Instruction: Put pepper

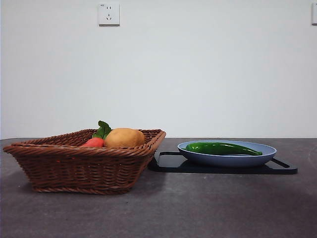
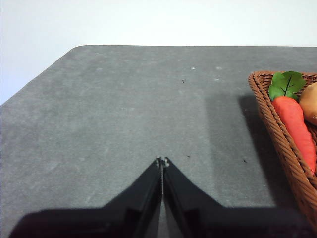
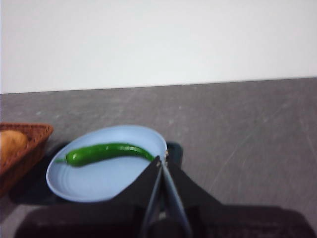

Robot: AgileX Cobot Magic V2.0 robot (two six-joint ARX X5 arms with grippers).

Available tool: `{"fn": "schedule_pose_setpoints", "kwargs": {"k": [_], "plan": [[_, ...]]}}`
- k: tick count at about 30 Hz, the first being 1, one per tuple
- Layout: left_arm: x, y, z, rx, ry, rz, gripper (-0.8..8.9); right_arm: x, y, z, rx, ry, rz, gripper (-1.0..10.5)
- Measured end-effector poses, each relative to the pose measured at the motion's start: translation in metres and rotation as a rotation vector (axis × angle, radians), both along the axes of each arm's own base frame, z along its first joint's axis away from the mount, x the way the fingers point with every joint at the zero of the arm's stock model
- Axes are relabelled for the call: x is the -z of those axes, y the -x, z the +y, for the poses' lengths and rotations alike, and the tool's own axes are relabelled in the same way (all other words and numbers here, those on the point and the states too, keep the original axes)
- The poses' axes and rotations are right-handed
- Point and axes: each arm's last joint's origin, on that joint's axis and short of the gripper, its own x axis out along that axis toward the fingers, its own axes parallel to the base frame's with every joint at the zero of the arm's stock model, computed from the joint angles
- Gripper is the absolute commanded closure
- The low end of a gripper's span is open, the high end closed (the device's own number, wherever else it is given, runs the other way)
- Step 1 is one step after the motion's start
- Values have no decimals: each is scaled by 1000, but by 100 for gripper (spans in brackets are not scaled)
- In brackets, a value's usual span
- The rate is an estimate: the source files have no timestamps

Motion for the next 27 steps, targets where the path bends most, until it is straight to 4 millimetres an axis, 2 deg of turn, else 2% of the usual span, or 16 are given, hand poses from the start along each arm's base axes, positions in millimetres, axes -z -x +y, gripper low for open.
{"fn": "schedule_pose_setpoints", "kwargs": {"k": [4, 8, 27], "plan": [[0, 0, 0, 0, 0, 0, 805, 18, -1, 0, 3, -23, 28, 936], [0, 0, 0, 0, 0, 0, 805, 25, 0, 0, 4, -32, 63, 936], [0, 0, 0, 0, 0, 0, 805, 29, 2, 0, 9, -76, 111, 936]]}}
